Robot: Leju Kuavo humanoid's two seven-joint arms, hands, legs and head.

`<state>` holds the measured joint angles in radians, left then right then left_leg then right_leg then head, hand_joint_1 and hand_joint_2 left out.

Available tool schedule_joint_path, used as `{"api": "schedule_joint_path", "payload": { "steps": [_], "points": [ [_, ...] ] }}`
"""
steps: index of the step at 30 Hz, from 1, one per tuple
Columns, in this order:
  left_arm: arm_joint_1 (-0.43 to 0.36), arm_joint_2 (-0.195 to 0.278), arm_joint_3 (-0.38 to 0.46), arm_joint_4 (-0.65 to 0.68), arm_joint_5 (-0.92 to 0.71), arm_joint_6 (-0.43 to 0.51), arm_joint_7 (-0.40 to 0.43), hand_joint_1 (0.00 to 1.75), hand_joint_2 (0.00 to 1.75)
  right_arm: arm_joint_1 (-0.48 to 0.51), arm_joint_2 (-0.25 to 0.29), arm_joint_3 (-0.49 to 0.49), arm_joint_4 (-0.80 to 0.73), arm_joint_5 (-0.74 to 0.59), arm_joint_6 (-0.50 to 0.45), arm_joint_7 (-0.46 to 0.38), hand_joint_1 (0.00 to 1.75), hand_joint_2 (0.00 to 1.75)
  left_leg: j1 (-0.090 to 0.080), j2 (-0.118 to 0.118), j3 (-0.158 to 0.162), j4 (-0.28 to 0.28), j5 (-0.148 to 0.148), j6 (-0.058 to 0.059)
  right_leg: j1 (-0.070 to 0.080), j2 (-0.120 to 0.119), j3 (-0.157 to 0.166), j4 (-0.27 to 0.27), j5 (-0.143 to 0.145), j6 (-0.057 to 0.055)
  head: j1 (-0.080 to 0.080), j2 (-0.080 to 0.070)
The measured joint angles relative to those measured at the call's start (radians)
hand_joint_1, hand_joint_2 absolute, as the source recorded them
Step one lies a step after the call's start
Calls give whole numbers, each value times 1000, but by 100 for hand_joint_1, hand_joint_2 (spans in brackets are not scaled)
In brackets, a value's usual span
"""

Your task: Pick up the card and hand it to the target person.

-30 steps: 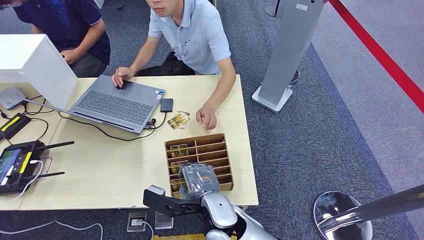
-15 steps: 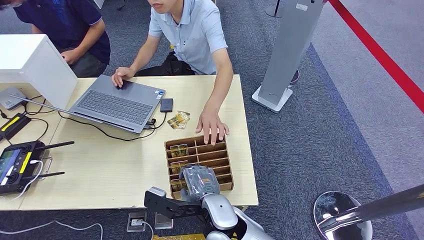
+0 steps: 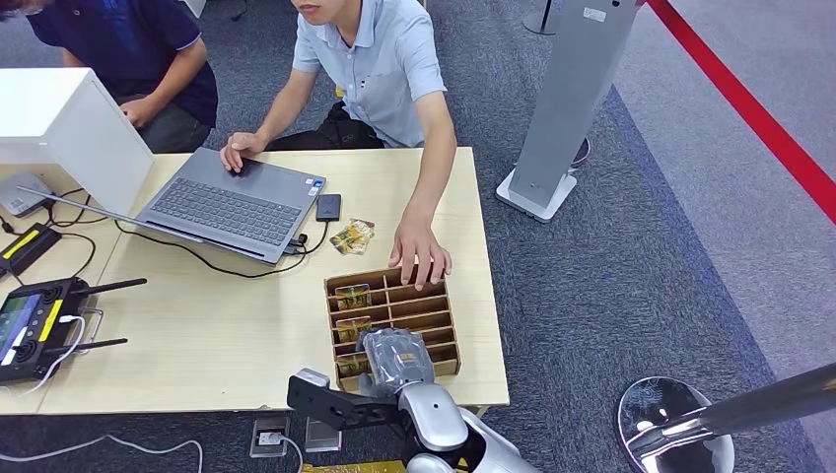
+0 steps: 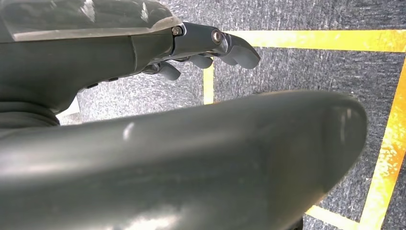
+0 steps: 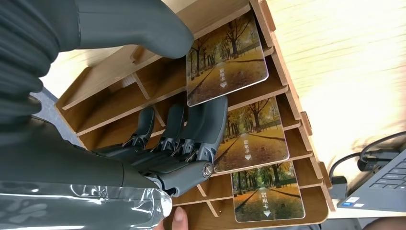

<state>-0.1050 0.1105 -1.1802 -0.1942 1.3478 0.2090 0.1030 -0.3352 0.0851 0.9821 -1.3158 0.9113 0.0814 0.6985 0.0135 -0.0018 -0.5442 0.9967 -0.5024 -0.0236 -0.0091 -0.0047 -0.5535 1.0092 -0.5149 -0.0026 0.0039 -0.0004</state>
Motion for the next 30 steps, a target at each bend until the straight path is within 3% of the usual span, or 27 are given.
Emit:
{"api": "schedule_joint_path", "payload": {
  "steps": [8, 14, 22, 30],
  "points": [
    [0, 0, 0, 0, 0, 0, 0, 0, 0, -10, 0, 2, 11, -13, -2, 0, 94, 175, 0, 0, 1, 0, 0, 0, 0, 0, 1, 0, 0, 0, 0, 0],
    [0, 0, 0, 0, 1, 0, 0, 0, 0, -22, 0, 3, 20, -44, -16, 0, 126, 175, 0, 0, 1, 0, 0, 0, 0, 0, 1, 0, 0, 0, 0, 0],
    [0, 0, 0, 0, 2, 0, 0, 0, 0, -36, 0, 10, 33, -72, -29, 0, 144, 175, 0, 0, 0, 0, 0, 0, 0, 0, 0, 0, 0, 0, 0, 0],
    [0, 0, 0, 0, -5, 10, 2, 0, 0, -37, 1, 16, 40, -78, -31, 0, 147, 175, 0, 0, 0, 0, 0, 0, 0, 0, 1, 0, 0, 0, 0, 0]
  ]
}}
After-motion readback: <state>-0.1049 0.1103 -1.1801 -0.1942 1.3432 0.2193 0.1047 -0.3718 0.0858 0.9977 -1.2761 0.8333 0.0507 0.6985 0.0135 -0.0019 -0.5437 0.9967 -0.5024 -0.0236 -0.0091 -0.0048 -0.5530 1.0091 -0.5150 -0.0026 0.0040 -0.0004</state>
